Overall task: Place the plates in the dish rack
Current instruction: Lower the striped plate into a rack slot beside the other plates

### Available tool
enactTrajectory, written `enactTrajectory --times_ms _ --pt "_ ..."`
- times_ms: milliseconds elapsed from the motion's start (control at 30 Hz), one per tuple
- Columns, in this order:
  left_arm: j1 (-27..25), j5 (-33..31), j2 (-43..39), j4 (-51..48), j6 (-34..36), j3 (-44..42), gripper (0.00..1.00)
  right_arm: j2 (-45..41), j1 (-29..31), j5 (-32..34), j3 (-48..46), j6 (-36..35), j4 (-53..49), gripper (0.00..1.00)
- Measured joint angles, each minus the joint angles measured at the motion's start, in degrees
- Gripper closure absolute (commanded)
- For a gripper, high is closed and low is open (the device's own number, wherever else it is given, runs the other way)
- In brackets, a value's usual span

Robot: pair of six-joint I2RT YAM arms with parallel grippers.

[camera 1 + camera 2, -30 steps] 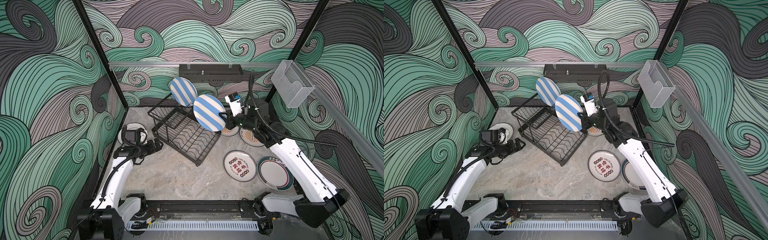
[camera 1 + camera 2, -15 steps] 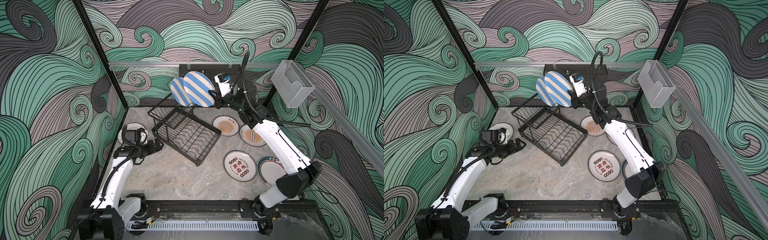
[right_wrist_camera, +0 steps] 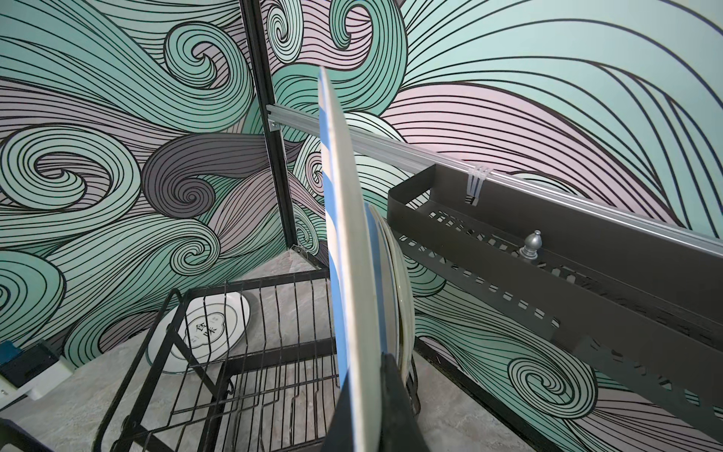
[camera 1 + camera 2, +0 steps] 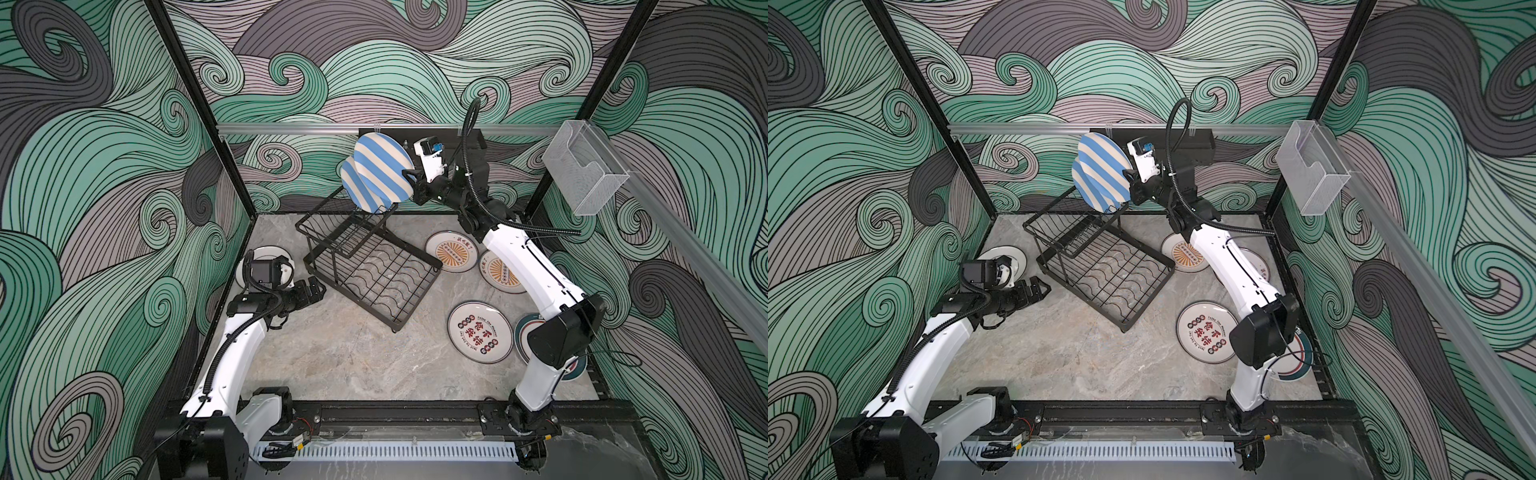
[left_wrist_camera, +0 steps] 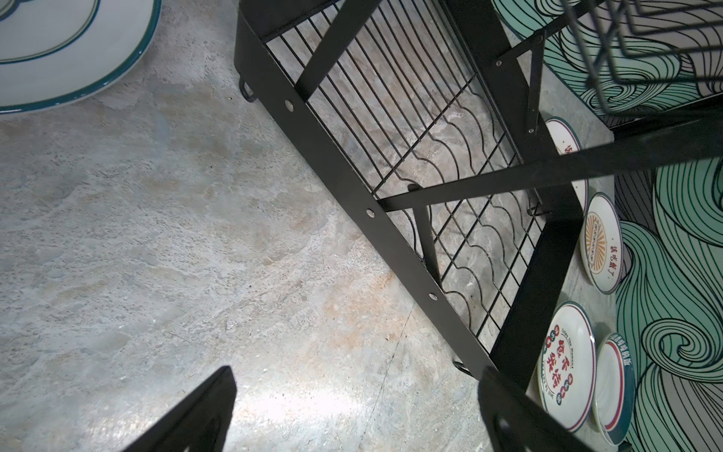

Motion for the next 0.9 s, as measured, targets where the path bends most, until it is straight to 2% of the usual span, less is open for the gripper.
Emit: enactTrajectory --times_ms 900 --pt "0.24 -3.13 -0.02 -1.22 0.42 0.02 0.01 15.82 0.98 -1.33 12.98 -0.15 -1.22 1.0"
